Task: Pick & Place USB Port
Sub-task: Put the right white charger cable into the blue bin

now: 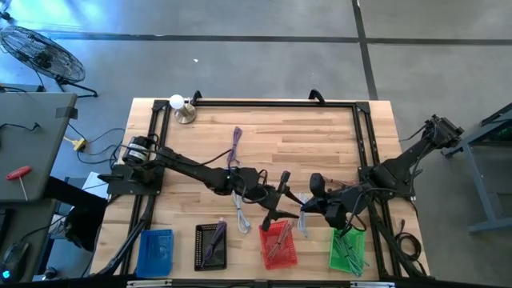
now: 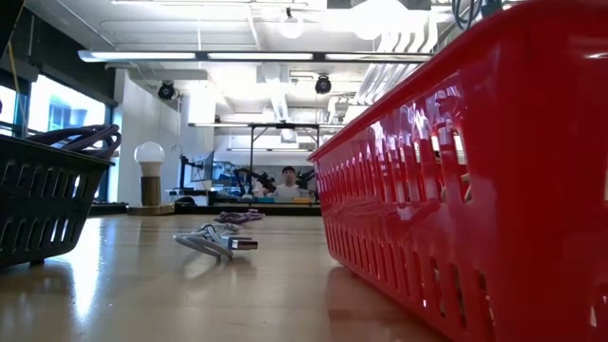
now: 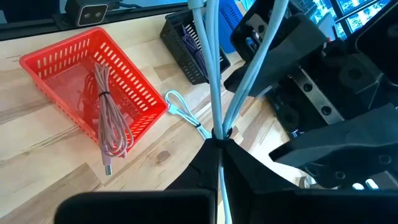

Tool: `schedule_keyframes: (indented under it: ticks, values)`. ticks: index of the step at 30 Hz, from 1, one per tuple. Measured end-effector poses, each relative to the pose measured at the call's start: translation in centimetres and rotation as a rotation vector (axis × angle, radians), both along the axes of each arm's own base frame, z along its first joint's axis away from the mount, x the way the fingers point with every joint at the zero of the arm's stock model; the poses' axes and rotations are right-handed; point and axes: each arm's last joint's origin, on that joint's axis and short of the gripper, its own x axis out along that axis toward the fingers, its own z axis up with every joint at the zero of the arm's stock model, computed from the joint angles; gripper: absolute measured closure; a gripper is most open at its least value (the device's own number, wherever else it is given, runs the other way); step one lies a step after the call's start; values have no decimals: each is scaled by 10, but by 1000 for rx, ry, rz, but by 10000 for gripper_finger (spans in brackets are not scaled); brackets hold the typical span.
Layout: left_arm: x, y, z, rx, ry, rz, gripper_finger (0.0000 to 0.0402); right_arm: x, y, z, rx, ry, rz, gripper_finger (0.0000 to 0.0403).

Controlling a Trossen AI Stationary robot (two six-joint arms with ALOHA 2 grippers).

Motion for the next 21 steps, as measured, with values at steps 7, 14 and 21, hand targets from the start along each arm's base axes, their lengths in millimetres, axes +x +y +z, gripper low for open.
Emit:
schedule_keyframes:
  ticks: [7,14,21]
  values:
    - [0,0,0,1,2,-3,283,1,-1,0,2,1,-5,403]
    - [0,1,-3,35,16,13,389,5,-7,-1,20,14,-16,403]
    - [1,1,-3,62,15,62,398,5,-10,-2,92,43,-94,383]
